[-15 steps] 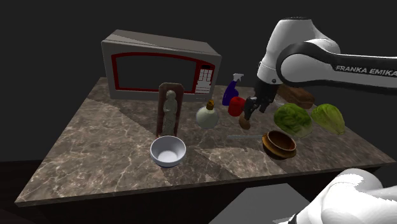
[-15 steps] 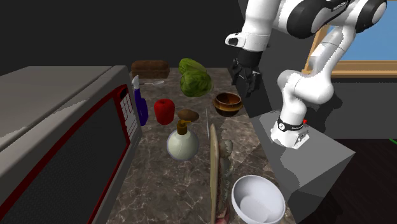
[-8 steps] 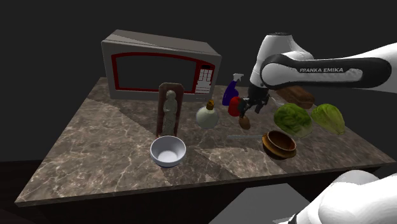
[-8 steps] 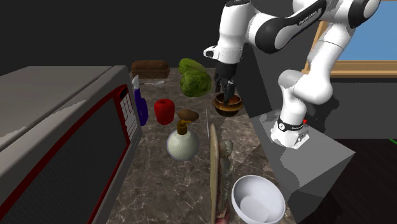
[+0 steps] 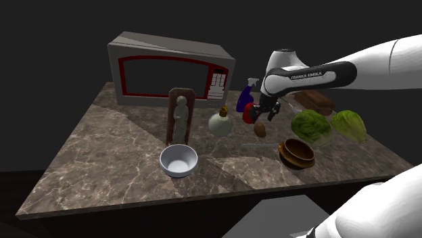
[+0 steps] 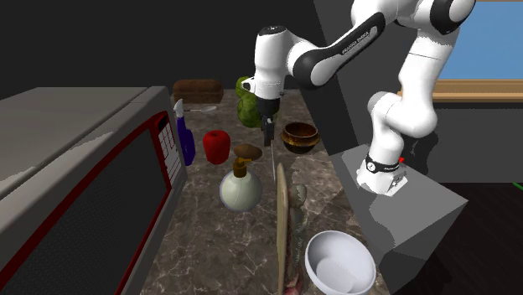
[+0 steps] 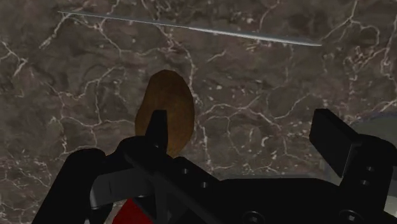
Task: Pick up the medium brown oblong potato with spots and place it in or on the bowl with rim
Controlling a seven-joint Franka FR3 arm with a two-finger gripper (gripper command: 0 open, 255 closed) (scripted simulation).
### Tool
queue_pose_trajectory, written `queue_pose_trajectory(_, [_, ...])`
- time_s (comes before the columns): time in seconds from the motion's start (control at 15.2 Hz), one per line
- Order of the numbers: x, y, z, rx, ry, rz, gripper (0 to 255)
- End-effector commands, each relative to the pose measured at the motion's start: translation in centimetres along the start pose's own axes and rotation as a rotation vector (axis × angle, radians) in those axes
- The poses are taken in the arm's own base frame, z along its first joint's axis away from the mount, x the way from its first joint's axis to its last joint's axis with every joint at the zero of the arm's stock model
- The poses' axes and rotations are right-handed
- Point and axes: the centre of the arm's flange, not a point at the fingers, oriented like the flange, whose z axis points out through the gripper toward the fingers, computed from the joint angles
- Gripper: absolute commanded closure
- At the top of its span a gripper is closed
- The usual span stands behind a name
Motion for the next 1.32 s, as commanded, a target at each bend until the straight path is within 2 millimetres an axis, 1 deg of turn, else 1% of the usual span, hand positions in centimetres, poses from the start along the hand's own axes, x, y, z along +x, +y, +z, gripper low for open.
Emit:
queue_pose_trajectory(0.0, [1.5,1.2,1.7,-0.001,-0.005,0.039,0])
queue_pose_trajectory(0.4, [6.1,5.5,6.7,-0.002,-0.023,0.154,0])
queue_pose_trajectory(0.46, [6.4,5.9,7.1,-0.002,-0.024,0.163,0])
queue_pose_trajectory(0.92, [6.3,5.9,10.8,-0.002,-0.024,0.163,0])
queue_pose_trajectory(0.99, [6.3,5.9,11.1,-0.002,-0.024,0.163,0])
queue_pose_trajectory(1.25, [6.3,5.9,11.1,-0.002,-0.024,0.163,0])
